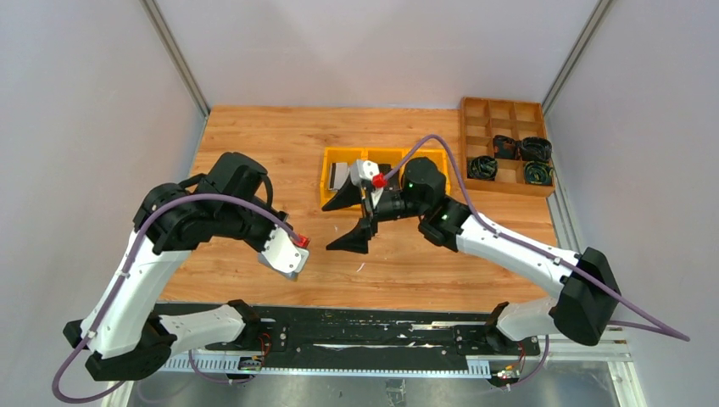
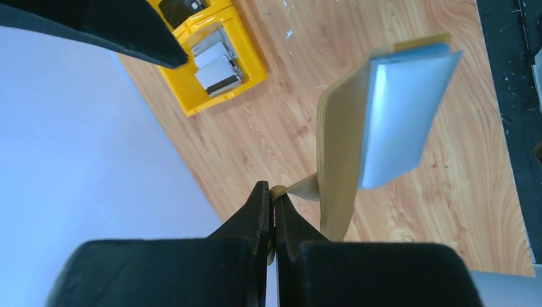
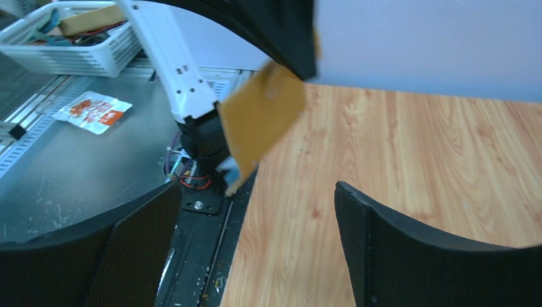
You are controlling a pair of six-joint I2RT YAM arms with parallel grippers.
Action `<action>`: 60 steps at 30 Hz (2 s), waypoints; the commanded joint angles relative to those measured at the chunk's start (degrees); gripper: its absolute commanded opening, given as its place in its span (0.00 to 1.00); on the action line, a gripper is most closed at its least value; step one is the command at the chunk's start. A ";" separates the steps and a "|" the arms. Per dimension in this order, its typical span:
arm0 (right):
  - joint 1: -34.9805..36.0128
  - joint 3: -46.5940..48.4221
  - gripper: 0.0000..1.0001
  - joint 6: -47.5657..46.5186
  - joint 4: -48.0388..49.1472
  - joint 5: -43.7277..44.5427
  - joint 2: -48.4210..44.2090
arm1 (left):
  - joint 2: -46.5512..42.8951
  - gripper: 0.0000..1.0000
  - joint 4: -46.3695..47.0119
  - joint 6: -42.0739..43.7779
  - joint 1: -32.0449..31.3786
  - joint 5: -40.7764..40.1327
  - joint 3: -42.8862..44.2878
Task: Take the credit cards out of the card holder
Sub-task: Open the card holder at the center of the board.
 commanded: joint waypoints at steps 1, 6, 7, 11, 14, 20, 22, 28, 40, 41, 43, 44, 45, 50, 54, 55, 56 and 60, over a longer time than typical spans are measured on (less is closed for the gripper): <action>5.80 0.23 0.92 -4.58 3.77 1.21 0.26 | 0.80 0.00 -1.48 2.09 -1.12 -1.40 1.30; 11.00 0.76 0.92 -8.73 4.33 11.33 1.52 | 0.53 0.00 -1.45 2.30 -1.41 -1.32 2.07; 12.10 0.70 0.92 -10.02 4.15 13.68 1.62 | 0.58 0.00 -1.40 2.19 -1.41 -1.31 2.45; 14.47 0.36 0.87 -13.48 4.91 23.74 2.88 | 0.26 0.00 -1.28 2.32 -1.41 -0.79 3.57; 14.62 0.56 0.70 -13.74 6.21 25.55 3.88 | -0.17 0.00 -1.34 2.41 -1.41 -0.10 4.07; 14.60 4.10 0.16 -12.95 3.20 25.47 5.31 | -0.25 0.00 -1.34 1.29 -1.41 1.50 5.45; 14.53 5.08 0.04 -13.05 1.42 25.66 5.28 | 0.01 0.00 -1.27 -0.04 -1.41 2.66 6.29; 13.17 4.72 0.00 -9.75 1.08 22.31 3.23 | -0.16 0.65 3.43 -6.03 -1.41 3.64 4.95; 4.02 0.18 0.00 -3.13 -4.34 15.38 -6.57 | -0.17 1.00 8.18 -31.98 -1.41 6.28 9.78; 3.82 0.03 0.00 -4.04 -6.05 15.52 -7.18 | -0.17 1.00 8.53 -33.13 -1.41 5.89 10.30; 3.24 0.02 0.00 -4.37 -7.37 15.97 -8.16 | -0.58 1.00 8.48 -34.37 -1.41 6.56 10.74; 2.98 0.12 0.00 -4.21 -7.96 16.15 -8.50 | -1.26 1.00 8.38 -34.76 -1.41 7.40 9.82; 2.68 0.40 0.00 -3.79 -8.22 16.14 -8.81 | -1.87 1.00 8.43 -35.22 -1.41 8.33 8.71; 2.40 2.09 0.00 -2.35 -8.43 13.60 -9.26 | -2.45 0.97 11.47 -40.99 -1.41 10.31 4.39; 2.40 3.12 0.00 0.10 -8.42 12.67 -9.51 | -1.57 0.81 16.14 -46.60 -1.41 13.23 4.65; 2.40 3.20 0.00 0.46 -8.13 12.41 -9.64 | -1.44 0.77 17.66 -48.07 -1.41 13.44 4.45; 2.42 3.15 0.00 0.87 -7.68 12.33 -9.79 | -1.41 0.70 19.05 -49.53 -1.41 13.52 4.13; 2.40 2.89 0.00 2.28 -5.77 11.99 -10.91 | -1.47 0.53 20.94 -50.95 -1.41 14.17 2.12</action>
